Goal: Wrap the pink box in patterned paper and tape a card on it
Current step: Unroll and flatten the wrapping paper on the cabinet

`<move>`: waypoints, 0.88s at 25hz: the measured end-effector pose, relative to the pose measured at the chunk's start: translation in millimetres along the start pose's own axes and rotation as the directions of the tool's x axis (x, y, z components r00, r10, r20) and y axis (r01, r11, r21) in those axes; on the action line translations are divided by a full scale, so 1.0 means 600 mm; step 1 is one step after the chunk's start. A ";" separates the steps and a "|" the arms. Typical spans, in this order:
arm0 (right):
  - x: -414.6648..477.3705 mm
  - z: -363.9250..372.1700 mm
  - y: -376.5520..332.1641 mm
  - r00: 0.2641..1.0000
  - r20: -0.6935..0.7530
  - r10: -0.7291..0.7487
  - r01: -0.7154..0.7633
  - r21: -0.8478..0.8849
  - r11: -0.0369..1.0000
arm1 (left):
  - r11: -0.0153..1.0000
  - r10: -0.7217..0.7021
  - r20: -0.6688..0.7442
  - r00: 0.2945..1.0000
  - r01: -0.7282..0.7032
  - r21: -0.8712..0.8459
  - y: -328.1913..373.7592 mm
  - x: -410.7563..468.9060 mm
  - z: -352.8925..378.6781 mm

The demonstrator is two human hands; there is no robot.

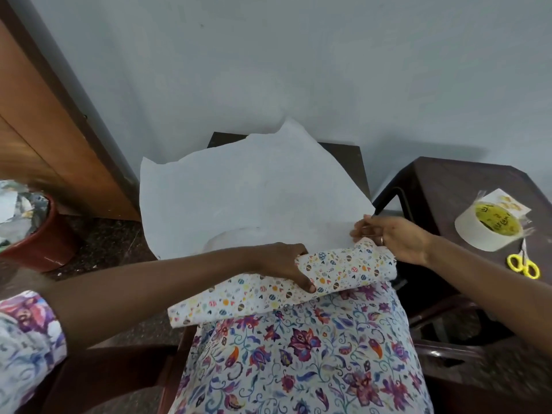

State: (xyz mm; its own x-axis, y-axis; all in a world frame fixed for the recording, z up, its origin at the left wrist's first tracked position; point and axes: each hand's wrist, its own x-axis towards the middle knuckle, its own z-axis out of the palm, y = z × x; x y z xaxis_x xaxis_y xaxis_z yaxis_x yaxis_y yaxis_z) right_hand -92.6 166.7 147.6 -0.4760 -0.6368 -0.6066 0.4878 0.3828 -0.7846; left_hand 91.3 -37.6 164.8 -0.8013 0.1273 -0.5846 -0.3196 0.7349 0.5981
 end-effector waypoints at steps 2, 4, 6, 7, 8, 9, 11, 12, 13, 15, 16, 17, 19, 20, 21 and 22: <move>-0.004 0.020 0.008 0.990 -0.123 -0.068 0.089 0.167 0.982 | 1.000 0.011 -0.033 0.999 -0.011 0.002 0.019 -0.001 0.004; -0.011 0.041 0.010 0.991 -0.110 -0.079 0.100 0.195 0.976 | 0.995 0.051 -0.086 0.995 -0.043 0.087 0.039 -0.002 0.014; -0.019 0.060 0.010 0.998 -0.007 -0.064 0.064 0.130 0.989 | 0.989 0.049 -0.125 0.991 -0.030 0.146 0.055 -0.002 0.024; -0.023 0.067 0.010 0.999 0.021 -0.046 0.045 0.065 0.997 | 0.983 0.038 -0.155 0.987 -0.009 0.184 0.061 -0.002 0.028; -0.026 0.071 0.007 0.999 0.024 -0.039 0.040 -0.031 0.999 | 0.970 0.044 -0.212 0.976 0.009 0.244 0.067 -0.004 0.033; -0.029 0.074 0.003 0.998 -0.006 -0.057 0.055 -0.141 0.988 | 0.945 0.074 -0.296 0.952 0.027 0.326 0.073 -0.007 0.038; -0.039 0.078 -0.011 0.977 -0.131 -0.170 0.117 -0.337 0.934 | 0.844 0.177 -0.460 0.870 0.107 0.526 0.087 -0.014 0.049; -0.044 0.079 -0.019 0.955 -0.184 -0.235 0.140 -0.418 0.898 | 0.774 0.226 -0.513 0.828 0.167 0.611 0.093 -0.014 0.055; -0.048 0.081 -0.027 0.928 -0.231 -0.293 0.145 -0.502 0.853 | 0.705 0.269 -0.541 0.797 0.220 0.674 0.095 -0.009 0.060; -0.054 0.083 -0.037 0.887 -0.308 -0.344 0.087 -0.621 0.779 | 0.589 0.344 -0.542 0.767 0.274 0.760 0.092 0.003 0.065; -0.059 0.082 -0.040 0.894 -0.320 -0.313 0.047 -0.628 0.776 | 0.556 0.360 -0.529 0.768 0.279 0.783 0.088 0.009 0.067; -0.062 0.081 -0.040 0.920 -0.310 -0.239 0.004 -0.602 0.798 | 0.555 0.350 -0.517 0.781 0.271 0.786 0.084 0.011 0.070; -0.066 0.077 -0.035 0.975 -0.219 -0.040 -0.076 -0.499 0.863 | 0.590 0.296 -0.470 0.831 0.228 0.774 0.078 0.011 0.088; -0.067 0.075 -0.029 0.983 -0.180 0.022 -0.101 -0.444 0.890 | 0.612 0.268 -0.428 0.863 0.190 0.767 0.073 0.010 0.102; -0.064 0.073 -0.022 0.982 -0.179 0.052 -0.119 -0.392 0.912 | 0.646 0.239 -0.380 0.894 0.145 0.749 0.069 0.005 0.114; -0.058 0.070 -0.013 0.976 -0.209 0.065 -0.135 -0.337 0.932 | 0.693 0.210 -0.338 0.917 0.104 0.714 0.063 -0.002 0.123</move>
State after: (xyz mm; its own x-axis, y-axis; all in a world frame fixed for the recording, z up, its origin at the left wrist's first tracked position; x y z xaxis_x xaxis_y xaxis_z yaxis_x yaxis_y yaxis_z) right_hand -49.0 157.8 180.5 -0.5859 -0.4562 -0.6698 0.2720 0.6679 -0.6928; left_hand 117.5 39.2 147.7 -0.9731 0.0461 -0.2255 0.0560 0.9977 -0.0378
